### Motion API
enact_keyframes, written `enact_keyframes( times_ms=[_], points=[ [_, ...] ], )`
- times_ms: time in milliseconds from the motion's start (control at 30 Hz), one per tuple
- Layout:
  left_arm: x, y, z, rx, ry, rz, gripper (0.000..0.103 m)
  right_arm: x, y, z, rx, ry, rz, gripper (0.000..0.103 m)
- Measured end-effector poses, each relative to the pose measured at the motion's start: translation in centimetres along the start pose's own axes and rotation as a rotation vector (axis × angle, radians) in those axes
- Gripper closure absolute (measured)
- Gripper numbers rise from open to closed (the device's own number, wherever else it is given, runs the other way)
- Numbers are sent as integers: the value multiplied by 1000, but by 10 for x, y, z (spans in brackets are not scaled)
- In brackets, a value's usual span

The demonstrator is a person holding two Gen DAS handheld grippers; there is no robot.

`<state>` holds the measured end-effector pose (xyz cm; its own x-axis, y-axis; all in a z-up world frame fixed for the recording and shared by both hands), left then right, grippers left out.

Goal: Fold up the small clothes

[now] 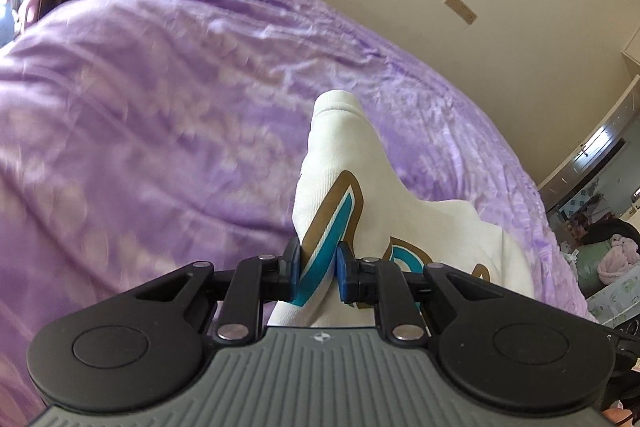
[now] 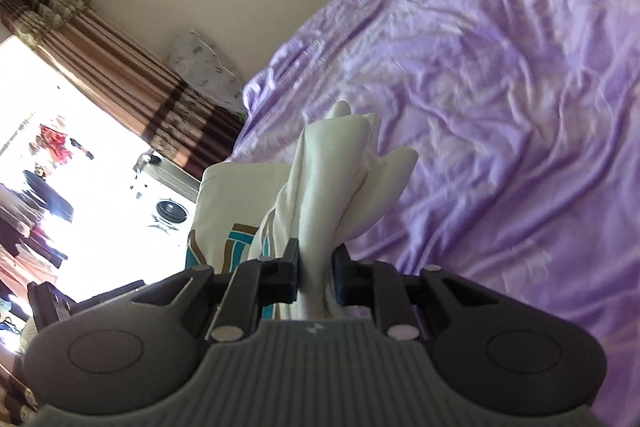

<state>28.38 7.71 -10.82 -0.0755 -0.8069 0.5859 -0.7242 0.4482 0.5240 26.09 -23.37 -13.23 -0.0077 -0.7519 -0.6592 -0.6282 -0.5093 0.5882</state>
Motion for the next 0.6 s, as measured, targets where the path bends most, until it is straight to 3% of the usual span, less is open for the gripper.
enact_keyframes(
  times_ms=[133, 467, 600],
  points=[
    [-13, -17, 14, -41, 23, 14, 84, 16, -9, 7, -15, -22, 47, 91],
    [-53, -55, 39, -126, 34, -56, 84, 54, -58, 17, -80, -48, 107, 91],
    [-61, -60, 40, -151, 50, -46, 83, 72, -73, 21, -121, -92, 119, 90]
  ],
)
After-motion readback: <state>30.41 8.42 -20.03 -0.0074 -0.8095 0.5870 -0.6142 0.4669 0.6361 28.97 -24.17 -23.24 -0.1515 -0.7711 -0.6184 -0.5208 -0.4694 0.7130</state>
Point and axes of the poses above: each gripper's, at about its wrist camera, not at the fingertips, and y roughly against the way its jaws point, x to its right, z to its underside, the point moved 7 cm from there along -y, roughly the way its jaws point, and after that the axes turned 10 degrees about z, right-handed, at the moved point
